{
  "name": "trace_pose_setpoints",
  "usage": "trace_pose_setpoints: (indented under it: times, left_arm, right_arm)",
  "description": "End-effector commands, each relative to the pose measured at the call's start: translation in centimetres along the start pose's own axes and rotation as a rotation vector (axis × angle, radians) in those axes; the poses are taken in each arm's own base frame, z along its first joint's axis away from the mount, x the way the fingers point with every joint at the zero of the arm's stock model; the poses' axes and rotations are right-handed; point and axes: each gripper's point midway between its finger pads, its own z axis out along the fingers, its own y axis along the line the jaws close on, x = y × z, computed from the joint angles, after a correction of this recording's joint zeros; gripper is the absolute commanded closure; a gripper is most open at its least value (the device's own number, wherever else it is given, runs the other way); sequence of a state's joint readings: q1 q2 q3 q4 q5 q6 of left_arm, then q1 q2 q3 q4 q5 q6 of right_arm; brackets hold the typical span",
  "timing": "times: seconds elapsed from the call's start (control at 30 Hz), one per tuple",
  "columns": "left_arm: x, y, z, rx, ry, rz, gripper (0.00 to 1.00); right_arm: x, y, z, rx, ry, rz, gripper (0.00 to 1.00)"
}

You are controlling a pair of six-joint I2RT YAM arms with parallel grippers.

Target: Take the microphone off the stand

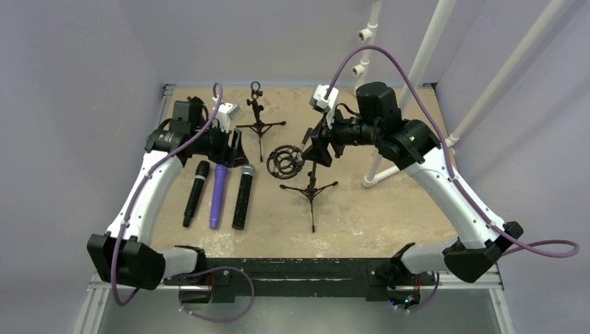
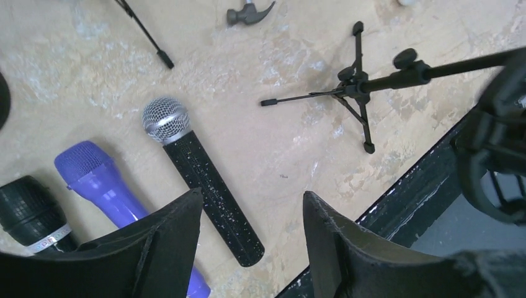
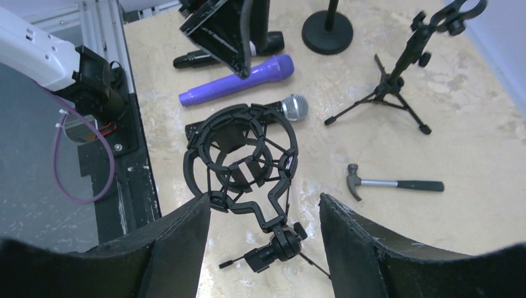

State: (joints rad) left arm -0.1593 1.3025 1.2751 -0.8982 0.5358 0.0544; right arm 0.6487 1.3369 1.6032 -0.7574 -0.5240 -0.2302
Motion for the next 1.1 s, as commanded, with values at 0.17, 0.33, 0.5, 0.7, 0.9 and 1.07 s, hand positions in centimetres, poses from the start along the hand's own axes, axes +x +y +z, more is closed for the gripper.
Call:
trace_pose_setpoints:
  times: [0.17,0.33,0.5,0.7,0.9,1.07]
  left_arm:
    - [-1.7,-3.4,-3.9,0.075,-0.209,0.253,0.41]
    - [-2.4,-4.8,-5.6,0.083,-0.313,0.353,0.4]
    - [-2.8,-5.2,-6.3,0.08,-0.343,0.365,0.35]
    - [-3.4,-4.8,-7.0,0.029,-0.371,0.358,0.31]
    - [-3.1,-4.7,-7.4,0.002,-0.386,0.351,0.23]
    - [-2.7,-4.6,-7.5,-0.002,-0.382,0.367,0.19]
  right_arm:
    - [-0.7,1.2,-2.8,0.002,-0.054,-0.069,0.35]
    - [1.3,1.4,-4.8,0.026,-0.071,-0.089,0.35]
    - [4.9,1.2,-4.8,0.036,-0.037,-0.121,0.35]
    - [9.2,-0.5,-1.3,0.037,0.012,-0.122,0.38]
    - [9.6,-2.0,1.9,0.017,-0.052,-0.104,0.4]
    - [8.8,-2.4,3.6,-0.043,-0.139,-0.104,0.42]
